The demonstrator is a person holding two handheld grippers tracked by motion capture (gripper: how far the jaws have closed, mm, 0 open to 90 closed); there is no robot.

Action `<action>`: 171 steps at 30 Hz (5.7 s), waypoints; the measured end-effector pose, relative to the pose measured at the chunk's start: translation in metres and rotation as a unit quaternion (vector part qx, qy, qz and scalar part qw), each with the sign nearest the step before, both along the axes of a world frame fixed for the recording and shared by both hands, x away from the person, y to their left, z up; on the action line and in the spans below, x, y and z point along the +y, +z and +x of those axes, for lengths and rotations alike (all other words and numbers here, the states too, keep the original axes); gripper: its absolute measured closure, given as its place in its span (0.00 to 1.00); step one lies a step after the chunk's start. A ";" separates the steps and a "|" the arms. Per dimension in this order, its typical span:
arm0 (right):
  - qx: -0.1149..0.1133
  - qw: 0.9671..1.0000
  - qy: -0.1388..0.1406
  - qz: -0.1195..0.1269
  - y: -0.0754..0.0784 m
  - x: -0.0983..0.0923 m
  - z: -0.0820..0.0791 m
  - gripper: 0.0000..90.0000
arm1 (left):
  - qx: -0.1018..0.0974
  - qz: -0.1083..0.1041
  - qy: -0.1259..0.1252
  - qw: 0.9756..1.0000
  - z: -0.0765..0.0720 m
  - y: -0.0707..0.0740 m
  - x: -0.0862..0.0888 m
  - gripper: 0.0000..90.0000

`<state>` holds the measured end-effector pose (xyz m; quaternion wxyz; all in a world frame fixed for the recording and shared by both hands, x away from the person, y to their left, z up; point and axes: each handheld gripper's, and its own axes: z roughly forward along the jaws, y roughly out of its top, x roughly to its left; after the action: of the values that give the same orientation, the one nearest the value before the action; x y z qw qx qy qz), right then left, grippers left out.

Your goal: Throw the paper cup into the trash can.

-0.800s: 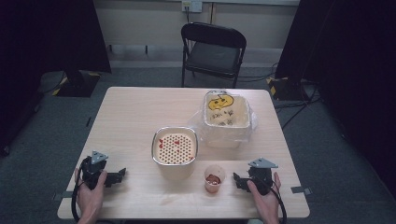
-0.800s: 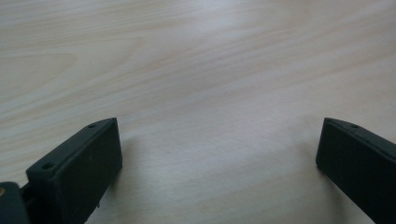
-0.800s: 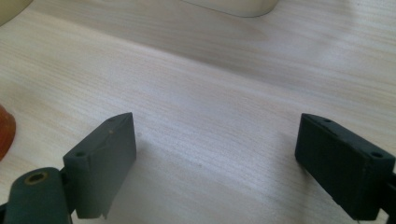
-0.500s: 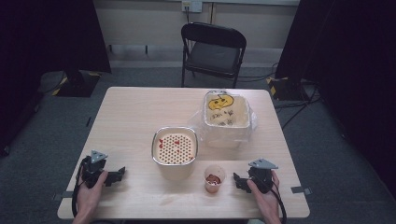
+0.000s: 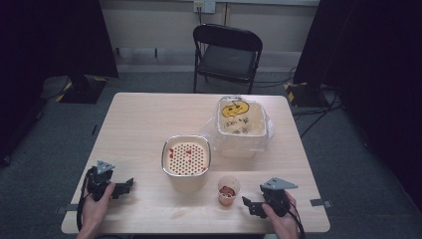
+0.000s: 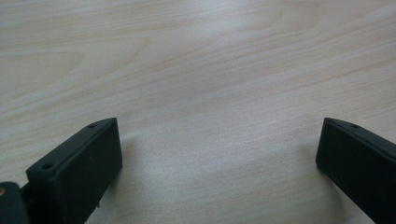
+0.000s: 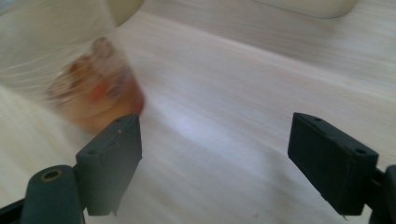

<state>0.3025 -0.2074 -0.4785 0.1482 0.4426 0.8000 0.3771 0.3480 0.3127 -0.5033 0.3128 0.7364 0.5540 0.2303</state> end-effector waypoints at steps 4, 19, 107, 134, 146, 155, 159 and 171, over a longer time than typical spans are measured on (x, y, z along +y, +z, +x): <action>0.002 1.000 0.021 0.009 0.004 0.006 -0.010 0.20 | 0.000 0.000 0.000 1.000 0.000 0.000 0.000 0.00; -0.011 0.997 0.069 0.025 0.010 0.038 -0.012 0.21 | 0.000 0.000 0.000 1.000 0.000 0.000 0.000 0.00; -0.142 0.983 0.065 0.100 0.155 0.095 0.094 0.43 | -0.001 0.001 0.000 1.000 0.000 0.000 0.000 0.00; -0.279 0.958 0.043 -0.048 0.162 0.133 0.123 0.45 | -0.001 0.001 0.000 1.000 0.000 0.000 0.000 0.00; -0.327 0.925 0.064 -0.184 0.156 0.149 0.120 0.47 | -0.001 0.001 0.000 1.000 0.000 0.000 0.000 0.00; -0.357 0.889 0.094 -0.270 0.153 0.165 0.115 0.48 | -0.001 0.001 0.000 1.000 0.000 0.000 0.000 0.00; -0.373 0.860 0.109 -0.332 0.149 0.174 0.109 0.48 | -0.001 0.000 0.001 1.000 0.000 0.000 0.000 0.00; -0.395 0.795 0.153 -0.434 0.129 0.191 0.103 0.49 | -0.001 0.001 0.000 1.000 0.000 0.000 0.000 0.00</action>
<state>0.4057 -0.0165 -0.3491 0.5682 0.0169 0.8088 0.1505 0.3478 0.3126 -0.5032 0.3124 0.7365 0.5535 0.2313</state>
